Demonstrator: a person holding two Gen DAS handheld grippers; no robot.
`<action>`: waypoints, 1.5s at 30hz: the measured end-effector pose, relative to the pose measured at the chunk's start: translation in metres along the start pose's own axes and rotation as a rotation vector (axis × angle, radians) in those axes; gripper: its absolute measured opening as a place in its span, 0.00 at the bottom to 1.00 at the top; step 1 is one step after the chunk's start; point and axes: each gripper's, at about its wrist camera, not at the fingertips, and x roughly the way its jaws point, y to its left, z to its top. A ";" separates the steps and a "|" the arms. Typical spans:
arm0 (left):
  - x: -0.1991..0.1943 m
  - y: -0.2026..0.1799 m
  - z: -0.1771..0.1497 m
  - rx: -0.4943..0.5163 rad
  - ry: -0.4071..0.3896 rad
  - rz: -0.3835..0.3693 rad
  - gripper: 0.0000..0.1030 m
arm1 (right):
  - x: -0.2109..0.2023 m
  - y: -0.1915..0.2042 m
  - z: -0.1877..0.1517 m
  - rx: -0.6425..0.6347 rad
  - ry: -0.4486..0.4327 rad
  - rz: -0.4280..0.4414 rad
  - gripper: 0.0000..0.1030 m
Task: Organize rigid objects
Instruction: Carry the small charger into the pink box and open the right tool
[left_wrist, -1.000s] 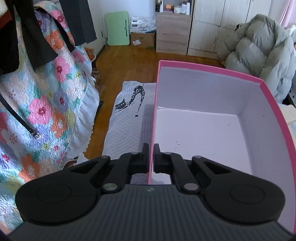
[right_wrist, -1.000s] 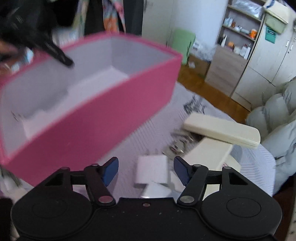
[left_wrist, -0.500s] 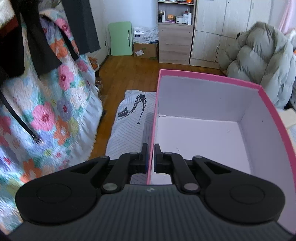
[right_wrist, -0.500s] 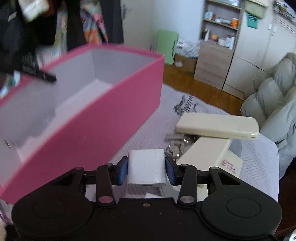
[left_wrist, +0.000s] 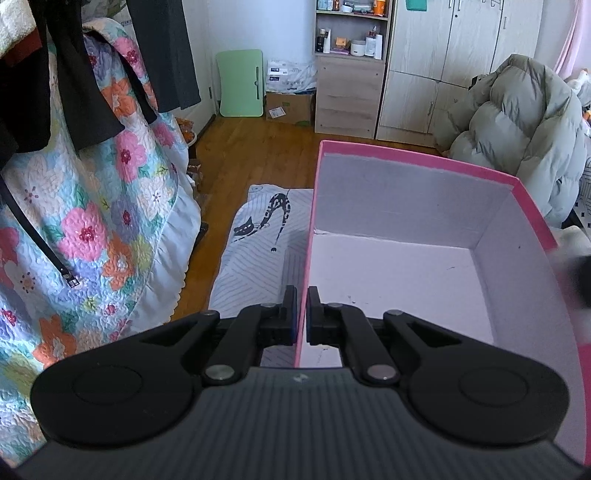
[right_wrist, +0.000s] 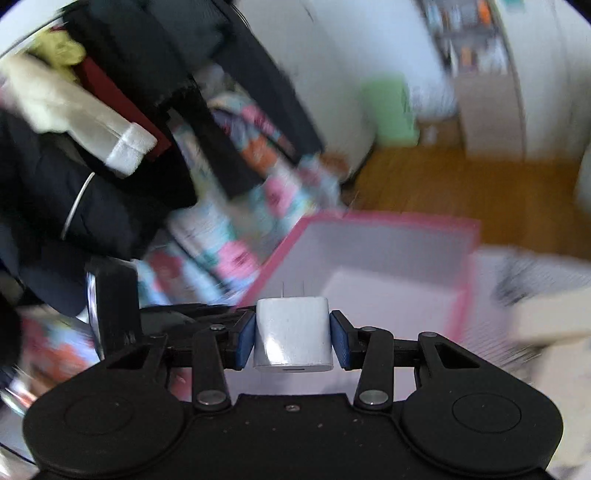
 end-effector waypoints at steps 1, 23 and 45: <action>0.000 0.001 0.000 -0.003 0.000 -0.003 0.03 | 0.021 -0.005 0.006 0.052 0.047 0.017 0.46; 0.006 0.001 0.002 -0.011 0.025 -0.018 0.03 | 0.135 -0.039 0.019 0.408 0.152 0.019 0.64; 0.002 -0.010 0.000 0.029 0.007 0.031 0.05 | -0.099 -0.071 -0.134 -0.019 0.011 -0.475 0.64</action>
